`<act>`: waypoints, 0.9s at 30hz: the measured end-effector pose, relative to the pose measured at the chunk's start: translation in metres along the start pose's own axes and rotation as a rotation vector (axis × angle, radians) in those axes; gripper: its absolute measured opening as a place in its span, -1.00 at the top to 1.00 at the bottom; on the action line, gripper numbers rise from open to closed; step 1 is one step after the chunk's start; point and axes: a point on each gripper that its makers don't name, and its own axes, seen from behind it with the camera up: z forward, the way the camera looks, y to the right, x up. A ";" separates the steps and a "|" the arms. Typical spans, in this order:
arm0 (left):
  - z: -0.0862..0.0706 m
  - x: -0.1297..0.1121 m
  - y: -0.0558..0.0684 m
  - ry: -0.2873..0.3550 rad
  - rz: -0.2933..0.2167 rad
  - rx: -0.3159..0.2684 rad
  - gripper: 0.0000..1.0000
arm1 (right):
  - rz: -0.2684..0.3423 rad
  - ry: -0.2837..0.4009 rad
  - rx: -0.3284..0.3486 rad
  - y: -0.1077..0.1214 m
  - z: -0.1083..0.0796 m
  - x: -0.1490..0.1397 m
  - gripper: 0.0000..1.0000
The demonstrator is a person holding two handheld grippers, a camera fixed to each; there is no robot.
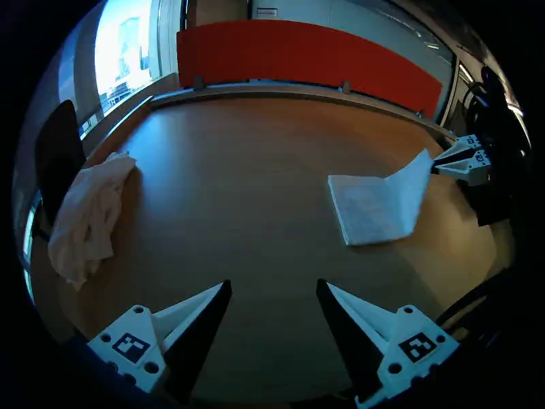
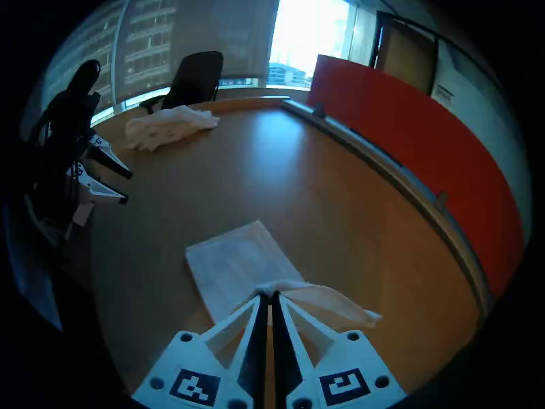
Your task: Fold towel
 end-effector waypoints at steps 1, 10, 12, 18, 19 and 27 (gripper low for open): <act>-0.001 0.000 -0.001 0.002 -0.003 0.002 -0.85 | -0.006 0.000 0.011 -0.004 0.004 0.003 0.92; -0.012 -0.006 -0.008 0.017 -0.029 0.019 -0.85 | -0.051 -0.031 0.113 -0.043 0.049 0.017 0.93; -0.013 -0.007 -0.010 0.017 -0.030 0.023 -0.85 | -0.053 -0.039 0.132 -0.052 0.059 0.019 0.93; -0.014 -0.011 -0.015 0.016 -0.039 0.027 -0.85 | -0.035 -0.063 0.156 -0.068 0.087 0.018 0.92; -0.014 -0.011 -0.015 0.016 -0.041 0.027 -0.85 | -0.031 -0.068 0.160 -0.070 0.090 0.017 0.93; -0.015 -0.012 -0.021 0.019 -0.049 0.030 -0.85 | -0.012 -0.089 0.183 -0.079 0.102 0.012 0.92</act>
